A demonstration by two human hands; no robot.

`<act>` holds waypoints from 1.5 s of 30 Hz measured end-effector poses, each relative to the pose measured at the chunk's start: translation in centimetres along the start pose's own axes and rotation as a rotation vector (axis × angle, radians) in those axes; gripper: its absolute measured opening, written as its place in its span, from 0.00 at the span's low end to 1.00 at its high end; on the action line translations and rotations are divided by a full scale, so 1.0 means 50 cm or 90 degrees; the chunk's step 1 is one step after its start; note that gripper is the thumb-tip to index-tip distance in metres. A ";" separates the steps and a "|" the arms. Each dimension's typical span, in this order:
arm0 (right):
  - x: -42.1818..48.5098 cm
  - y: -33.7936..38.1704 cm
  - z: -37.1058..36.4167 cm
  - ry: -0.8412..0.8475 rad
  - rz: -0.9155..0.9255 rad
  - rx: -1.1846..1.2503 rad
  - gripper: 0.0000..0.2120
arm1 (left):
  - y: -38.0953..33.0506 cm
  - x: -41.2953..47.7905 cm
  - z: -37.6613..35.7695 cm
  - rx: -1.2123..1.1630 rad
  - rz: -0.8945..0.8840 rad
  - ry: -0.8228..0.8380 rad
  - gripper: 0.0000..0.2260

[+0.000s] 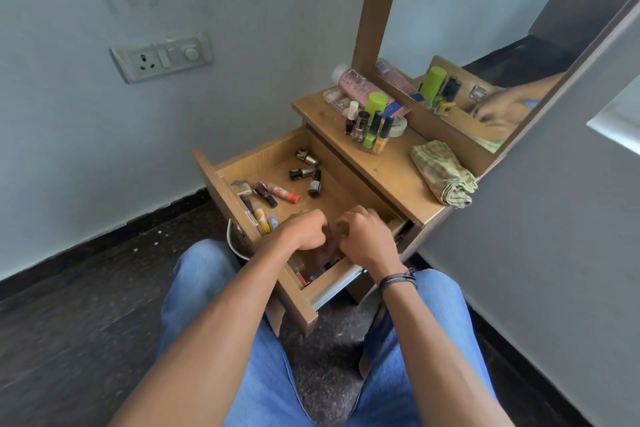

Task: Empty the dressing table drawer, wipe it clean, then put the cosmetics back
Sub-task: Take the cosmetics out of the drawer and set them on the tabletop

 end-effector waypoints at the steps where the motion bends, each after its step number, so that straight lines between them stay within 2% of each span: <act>1: 0.000 -0.002 -0.003 0.027 -0.013 -0.018 0.16 | -0.001 -0.003 -0.005 0.000 -0.003 0.017 0.17; 4: 0.006 -0.002 -0.007 0.101 -0.043 -0.048 0.14 | 0.000 -0.002 -0.021 0.006 -0.012 0.057 0.15; 7: 0.013 -0.002 -0.012 0.128 -0.056 -0.103 0.11 | 0.001 -0.001 -0.020 0.004 -0.006 0.059 0.14; 11: 0.018 -0.002 -0.018 0.135 -0.051 -0.121 0.10 | 0.008 0.003 -0.019 -0.006 0.005 0.058 0.25; 15: 0.017 0.003 -0.013 0.140 -0.040 -0.111 0.09 | 0.011 0.001 -0.021 -0.002 0.011 0.075 0.18; 18: 0.017 0.002 -0.010 0.128 -0.025 -0.049 0.09 | 0.017 0.001 -0.014 -0.031 0.015 0.061 0.13; 24: 0.011 -0.022 0.029 0.036 -0.001 0.110 0.14 | 0.019 0.005 0.013 -0.129 -0.008 0.018 0.13; 27: 0.003 -0.036 0.066 -0.058 -0.023 0.275 0.16 | 0.015 0.013 0.030 -0.207 -0.041 -0.023 0.11; 31: -0.011 -0.058 0.103 -0.192 -0.070 0.462 0.25 | -0.006 0.006 0.057 -0.333 -0.105 -0.069 0.14; 35: -0.011 -0.059 0.086 -0.171 -0.100 0.530 0.27 | -0.014 -0.011 0.093 -0.417 -0.138 -0.152 0.13; 38: -0.014 -0.057 0.072 -0.151 -0.108 0.527 0.21 | -0.011 -0.023 0.111 -0.479 -0.153 -0.185 0.12; 40: -0.017 -0.049 0.072 -0.144 -0.098 0.535 0.17 | -0.013 -0.025 0.114 -0.493 -0.169 -0.180 0.12; 45: -0.017 -0.030 0.081 -0.102 -0.068 0.548 0.15 | -0.027 -0.024 0.110 -0.499 -0.214 -0.134 0.12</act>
Point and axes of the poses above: each hand's wrist, its own x-axis towards the middle knuckle, its own z-axis out of the back of the hand, y = z × x, the point moved 10 cm from there along x, towards the middle knuckle, and after that the axes turned 2 degrees about -x, right-handed, at the moved point
